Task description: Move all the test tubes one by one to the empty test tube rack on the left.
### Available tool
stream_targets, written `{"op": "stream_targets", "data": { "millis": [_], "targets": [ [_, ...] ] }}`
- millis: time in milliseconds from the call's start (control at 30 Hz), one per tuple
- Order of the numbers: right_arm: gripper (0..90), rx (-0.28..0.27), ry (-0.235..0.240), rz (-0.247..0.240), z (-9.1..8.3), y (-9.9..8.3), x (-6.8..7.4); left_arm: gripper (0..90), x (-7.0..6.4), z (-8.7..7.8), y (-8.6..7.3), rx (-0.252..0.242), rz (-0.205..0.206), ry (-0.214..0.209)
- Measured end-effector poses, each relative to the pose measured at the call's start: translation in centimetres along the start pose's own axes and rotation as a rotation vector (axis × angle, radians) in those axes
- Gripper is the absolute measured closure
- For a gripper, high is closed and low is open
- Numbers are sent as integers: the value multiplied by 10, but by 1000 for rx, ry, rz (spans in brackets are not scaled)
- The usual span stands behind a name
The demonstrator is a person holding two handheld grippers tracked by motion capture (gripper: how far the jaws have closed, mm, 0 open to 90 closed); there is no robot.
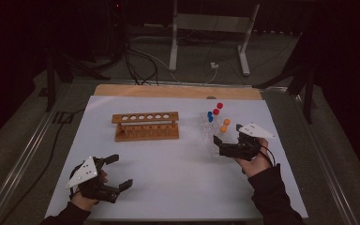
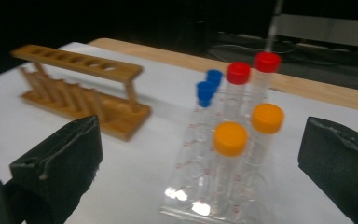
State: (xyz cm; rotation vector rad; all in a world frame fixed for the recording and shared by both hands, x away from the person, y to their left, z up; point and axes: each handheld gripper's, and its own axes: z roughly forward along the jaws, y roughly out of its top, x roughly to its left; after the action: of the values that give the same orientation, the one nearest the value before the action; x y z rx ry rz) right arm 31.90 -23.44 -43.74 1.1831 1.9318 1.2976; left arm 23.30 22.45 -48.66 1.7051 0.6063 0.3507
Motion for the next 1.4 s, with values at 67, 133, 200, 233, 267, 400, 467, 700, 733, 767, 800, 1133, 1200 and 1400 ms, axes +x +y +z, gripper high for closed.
{"op": "stream_targets", "data": {
  "millis": [67,133,200,233,267,400,467,700,733,767,800,1133,1200,1400],
  "targets": [
    [0,2,-20,-7,2,-1,0,5,0,0,0,0,0,0],
    [15,5,-51,-5,4,-4,1,5,0,0,0,-1,-1,0],
    [53,8,-82,21,8,-7,0,5,0,0,0,-1,0,-1],
    [73,13,-93,29,9,-8,0,5,0,0,0,-3,-1,-1],
    [77,20,-99,41,10,-10,1,5,0,0,0,-3,-1,-1],
    [179,43,-111,51,15,-15,2,4,0,-1,0,-3,-1,-2],
    [239,60,-120,49,19,-18,4,5,0,-1,0,-3,0,-2],
    [400,84,-143,60,27,-22,2,5,0,-1,0,-3,0,-2],
    [435,80,-145,62,27,-21,2,5,0,-1,0,-3,0,-2],
    [466,85,-144,67,28,-21,1,4,0,-1,0,-3,1,-2],
    [477,83,-147,69,28,-21,1,5,0,-1,0,-4,1,-3],
    [633,116,-138,64,33,-23,-1,5,0,-1,1,-3,7,-4],
    [640,114,-135,69,33,-23,-1,5,0,-1,1,-4,6,-5],
    [721,136,-135,56,36,-24,-2,5,0,-1,1,-2,8,-6]
  ]
}}
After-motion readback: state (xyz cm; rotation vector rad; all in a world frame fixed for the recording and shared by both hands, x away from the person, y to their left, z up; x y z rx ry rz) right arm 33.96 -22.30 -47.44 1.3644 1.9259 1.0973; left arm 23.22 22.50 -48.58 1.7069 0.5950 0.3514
